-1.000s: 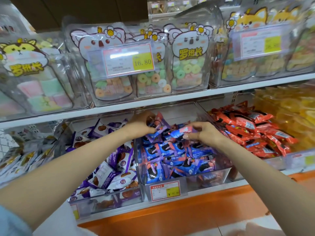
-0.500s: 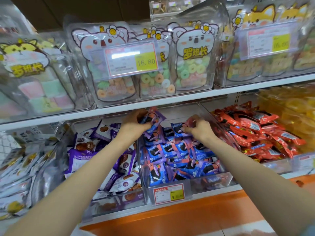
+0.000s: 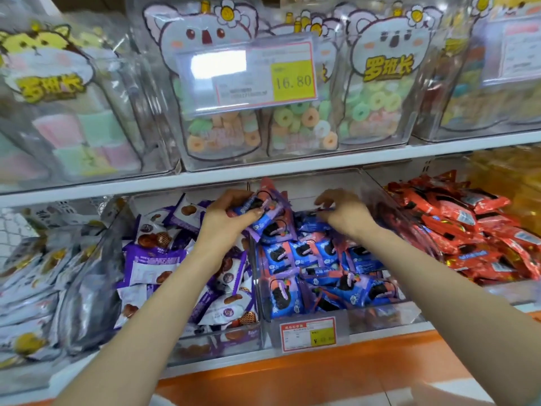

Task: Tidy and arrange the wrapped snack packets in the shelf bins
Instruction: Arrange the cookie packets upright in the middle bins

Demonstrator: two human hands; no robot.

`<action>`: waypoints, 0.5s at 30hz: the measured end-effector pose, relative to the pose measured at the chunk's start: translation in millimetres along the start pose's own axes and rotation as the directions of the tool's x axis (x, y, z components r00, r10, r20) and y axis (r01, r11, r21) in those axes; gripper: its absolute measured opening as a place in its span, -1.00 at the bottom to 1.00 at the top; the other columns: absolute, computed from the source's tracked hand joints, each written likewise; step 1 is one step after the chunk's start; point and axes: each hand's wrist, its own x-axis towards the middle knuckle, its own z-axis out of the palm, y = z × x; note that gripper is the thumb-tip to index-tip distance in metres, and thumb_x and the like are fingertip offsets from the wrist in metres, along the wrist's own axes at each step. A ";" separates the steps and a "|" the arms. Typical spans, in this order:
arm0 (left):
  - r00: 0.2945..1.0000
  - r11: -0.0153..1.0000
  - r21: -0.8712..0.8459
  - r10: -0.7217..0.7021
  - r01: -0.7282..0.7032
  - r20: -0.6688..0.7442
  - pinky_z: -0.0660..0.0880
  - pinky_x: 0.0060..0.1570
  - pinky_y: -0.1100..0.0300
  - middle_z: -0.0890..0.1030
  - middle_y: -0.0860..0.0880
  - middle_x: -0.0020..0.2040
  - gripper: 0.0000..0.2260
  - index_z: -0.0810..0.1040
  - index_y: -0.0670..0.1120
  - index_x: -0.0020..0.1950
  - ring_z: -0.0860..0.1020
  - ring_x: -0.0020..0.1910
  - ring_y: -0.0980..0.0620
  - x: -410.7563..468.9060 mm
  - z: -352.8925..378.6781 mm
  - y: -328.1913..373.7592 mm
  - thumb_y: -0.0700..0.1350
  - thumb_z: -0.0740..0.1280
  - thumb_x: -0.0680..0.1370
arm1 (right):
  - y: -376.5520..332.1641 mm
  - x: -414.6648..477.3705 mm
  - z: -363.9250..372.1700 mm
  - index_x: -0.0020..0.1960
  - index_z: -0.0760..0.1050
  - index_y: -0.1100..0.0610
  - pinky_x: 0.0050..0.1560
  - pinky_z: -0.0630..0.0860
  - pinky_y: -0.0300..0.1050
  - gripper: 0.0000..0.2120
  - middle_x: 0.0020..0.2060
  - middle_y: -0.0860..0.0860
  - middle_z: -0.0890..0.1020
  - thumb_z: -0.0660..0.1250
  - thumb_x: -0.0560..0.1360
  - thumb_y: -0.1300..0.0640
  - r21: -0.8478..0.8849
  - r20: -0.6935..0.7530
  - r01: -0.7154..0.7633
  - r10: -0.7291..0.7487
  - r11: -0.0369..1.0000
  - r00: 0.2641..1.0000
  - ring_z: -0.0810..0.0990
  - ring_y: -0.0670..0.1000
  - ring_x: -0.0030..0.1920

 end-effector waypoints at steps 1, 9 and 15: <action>1.000 1.000 -0.002 -0.008 0.008 -0.004 0.35 -0.25 0.60 0.52 0.20 -0.11 -0.78 0.50 -0.04 0.05 0.45 -0.15 0.35 -0.7 0.1 0.8 -0.23 0.41 0.46 | -5.7 -4.1 -2.1 0.06 0.58 0.11 0.02 0.46 -0.15 -0.80 0.04 0.11 0.61 0.43 0.44 0.18 0.111 0.123 0.022 -0.035 0.994 0.992 0.58 0.08 0.04; 0.999 1.000 -0.005 -0.018 0.017 -0.026 0.34 -0.27 0.61 0.52 0.09 -0.07 -0.77 0.51 -0.11 0.10 0.45 -0.15 0.24 -3.5 10.6 8.0 -0.24 0.41 0.47 | -21.9 -38.5 28.8 0.17 0.59 0.13 0.19 0.46 -0.19 -0.75 0.12 0.06 0.63 0.38 0.49 0.25 0.149 0.637 -0.019 -0.081 0.989 0.767 0.57 -0.02 0.15; 1.000 1.000 0.020 -0.013 0.013 -0.005 0.32 -0.23 0.63 0.54 0.00 0.00 -0.72 0.53 -0.19 0.16 0.45 -0.01 0.14 -3.2 14.6 5.7 -0.25 0.42 0.46 | -28.7 -44.8 24.2 -0.27 0.57 0.05 -0.08 0.49 -0.36 -0.81 -0.37 -0.11 0.62 0.44 0.41 0.31 0.268 0.585 -0.078 -0.098 0.960 0.805 0.60 -0.19 -0.26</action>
